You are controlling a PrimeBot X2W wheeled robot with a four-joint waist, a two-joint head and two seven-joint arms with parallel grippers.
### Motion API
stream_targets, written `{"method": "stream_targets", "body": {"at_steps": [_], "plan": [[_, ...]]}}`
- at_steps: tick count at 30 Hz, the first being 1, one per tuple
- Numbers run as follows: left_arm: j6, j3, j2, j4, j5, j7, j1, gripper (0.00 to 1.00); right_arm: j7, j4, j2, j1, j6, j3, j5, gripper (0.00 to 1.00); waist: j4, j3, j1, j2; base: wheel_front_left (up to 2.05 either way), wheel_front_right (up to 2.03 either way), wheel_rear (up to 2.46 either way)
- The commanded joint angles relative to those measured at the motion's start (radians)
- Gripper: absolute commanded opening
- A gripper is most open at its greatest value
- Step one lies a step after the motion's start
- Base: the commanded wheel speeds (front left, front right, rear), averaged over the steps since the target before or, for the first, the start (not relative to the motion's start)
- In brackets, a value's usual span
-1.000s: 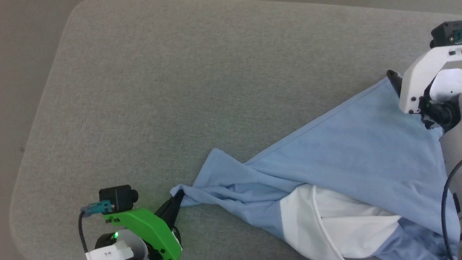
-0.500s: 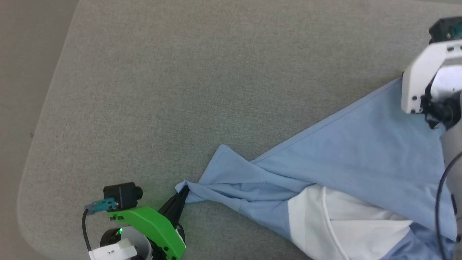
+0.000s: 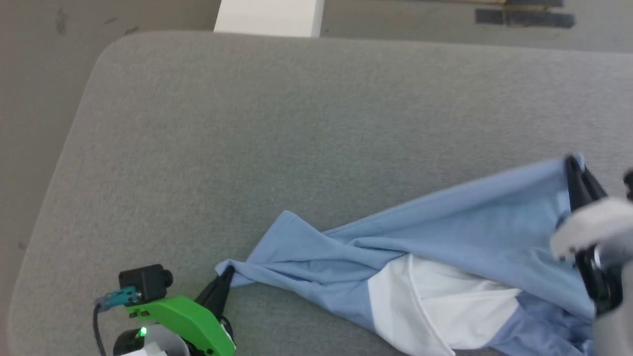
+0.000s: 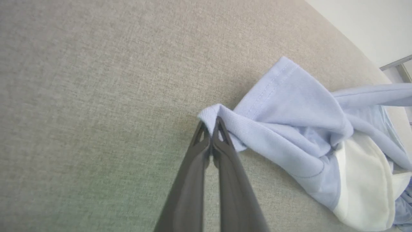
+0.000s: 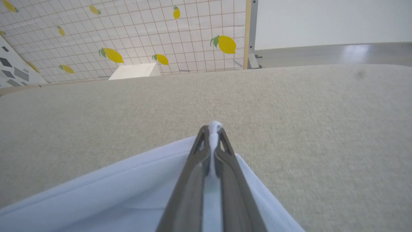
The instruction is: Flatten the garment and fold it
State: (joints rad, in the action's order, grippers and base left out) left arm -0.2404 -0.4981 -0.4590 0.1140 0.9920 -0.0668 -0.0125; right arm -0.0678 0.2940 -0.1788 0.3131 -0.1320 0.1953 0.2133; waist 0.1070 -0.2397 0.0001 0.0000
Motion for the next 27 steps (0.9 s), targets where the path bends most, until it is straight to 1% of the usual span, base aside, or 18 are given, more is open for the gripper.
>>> {"method": "stream_targets", "body": {"at_steps": [1,3,6,8,10,14,17,19,23,27], "plan": [[-0.01,0.01,-0.011,0.007,-0.02,0.02,0.003,0.0,0.008,-0.029,0.017,-0.044,0.001,0.024,0.012,0.0,-0.06,0.061,-0.0001,0.0,0.0,0.0,0.0],[-0.009,0.016,-0.02,0.016,-0.044,0.045,-0.005,0.0,0.007,-0.089,0.047,-0.115,0.001,0.061,0.021,0.0,-0.077,0.077,-0.0001,0.0,0.0,0.0,0.0],[-0.005,0.029,-0.036,0.031,-0.078,0.078,-0.031,0.0,-0.022,-0.175,0.068,-0.188,0.001,0.092,0.023,0.0,-0.094,0.094,-0.0001,0.0,0.0,0.0,0.0],[0.002,0.04,-0.05,0.045,-0.098,0.091,-0.063,0.0,-0.057,-0.238,0.07,-0.22,0.001,0.111,0.022,0.0,-0.105,0.107,-0.0001,0.0,0.0,0.0,0.0],[0.012,0.05,-0.072,0.059,-0.124,0.094,-0.108,0.0,-0.102,-0.307,0.055,-0.234,0.001,0.128,0.017,0.0,-0.114,0.119,-0.0001,0.0,0.0,0.0,0.0],[0.042,0.064,-0.117,0.091,-0.166,0.076,-0.223,0.0,-0.224,-0.451,-0.019,-0.202,0.001,0.14,0.009,0.0,-0.132,0.135,-0.0001,0.0,0.0,0.0,0.0],[0.065,0.079,-0.134,0.115,-0.178,0.054,-0.329,0.0,-0.332,-0.537,-0.102,-0.134,0.001,0.131,0.011,0.0,-0.145,0.136,-0.0001,0.0,0.0,0.0,0.0],[0.078,0.087,-0.139,0.131,-0.181,0.034,-0.402,0.0,-0.391,-0.57,-0.16,-0.074,0.001,0.112,0.022,0.0,-0.152,0.128,-0.0001,0.0,0.0,0.0,0.0],[0.105,0.102,-0.127,0.139,-0.156,-0.022,-0.56,0.0,-0.488,-0.581,-0.262,0.086,0.001,0.063,0.047,0.0,-0.169,0.096,-0.0001,0.0,0.0,0.0,0.0],[0.122,0.111,-0.11,0.101,-0.135,-0.082,-0.726,0.0,-0.545,-0.531,-0.327,0.257,0.001,0.001,0.063,0.0,-0.181,0.045,-0.0001,0.0,0.0,0.0,0.0]]}}
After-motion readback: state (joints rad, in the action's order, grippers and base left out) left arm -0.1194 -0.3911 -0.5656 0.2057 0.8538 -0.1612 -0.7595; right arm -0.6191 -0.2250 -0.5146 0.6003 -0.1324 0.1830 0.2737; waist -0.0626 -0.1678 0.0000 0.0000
